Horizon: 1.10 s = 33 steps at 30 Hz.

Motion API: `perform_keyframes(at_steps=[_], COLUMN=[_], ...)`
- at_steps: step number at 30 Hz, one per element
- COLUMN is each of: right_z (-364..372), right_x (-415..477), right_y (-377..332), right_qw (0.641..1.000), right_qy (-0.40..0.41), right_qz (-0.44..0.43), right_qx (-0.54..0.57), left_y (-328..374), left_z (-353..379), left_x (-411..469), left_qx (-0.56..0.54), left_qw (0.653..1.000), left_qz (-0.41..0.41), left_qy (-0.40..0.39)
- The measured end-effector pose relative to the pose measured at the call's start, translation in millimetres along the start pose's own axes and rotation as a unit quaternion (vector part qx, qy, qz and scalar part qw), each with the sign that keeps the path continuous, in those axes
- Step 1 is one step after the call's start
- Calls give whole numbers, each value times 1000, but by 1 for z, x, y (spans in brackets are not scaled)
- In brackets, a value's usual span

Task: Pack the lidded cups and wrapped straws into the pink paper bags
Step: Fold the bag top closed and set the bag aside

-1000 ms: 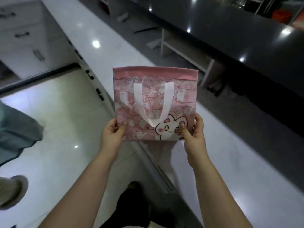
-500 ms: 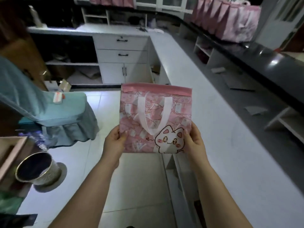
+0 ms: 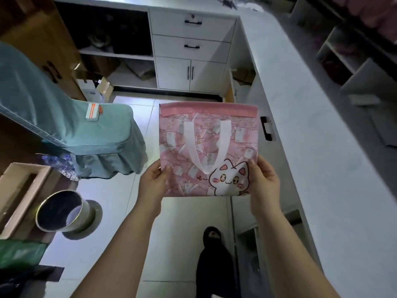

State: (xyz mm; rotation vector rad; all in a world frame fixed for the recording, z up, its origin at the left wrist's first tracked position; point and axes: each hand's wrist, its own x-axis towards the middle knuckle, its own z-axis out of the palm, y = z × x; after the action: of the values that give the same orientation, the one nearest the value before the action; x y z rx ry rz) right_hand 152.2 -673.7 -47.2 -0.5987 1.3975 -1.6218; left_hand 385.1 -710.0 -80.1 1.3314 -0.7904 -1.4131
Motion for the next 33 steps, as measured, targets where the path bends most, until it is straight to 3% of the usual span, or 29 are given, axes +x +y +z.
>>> perform_keyframes(at_steps=[9,12,16,18,24,33], right_z=[75,100,132,148,228,362], right_x=[216,287,369,405,518,707], right_y=[-27,-49,-66,-69,-83,-118], right_qw=[996,998,995,995,998,993], right_qy=[69,30,-83,-93,-42,11], right_qz=[0,-6,-46,-42,-30,26], right_qx=[60,63,21,13,20,117], left_y=[70,102,141,158,203,297], left_z=[94,128,154,161,188,235], left_x=[175,232,305,339,466,700], left_qx=[-38,-75,-120,-126,-129,-142], left_qw=[998,995,986,985,984,986], left_qz=[10,16,14,18,44,65], left_qy=[41,66,110,113,112,57])
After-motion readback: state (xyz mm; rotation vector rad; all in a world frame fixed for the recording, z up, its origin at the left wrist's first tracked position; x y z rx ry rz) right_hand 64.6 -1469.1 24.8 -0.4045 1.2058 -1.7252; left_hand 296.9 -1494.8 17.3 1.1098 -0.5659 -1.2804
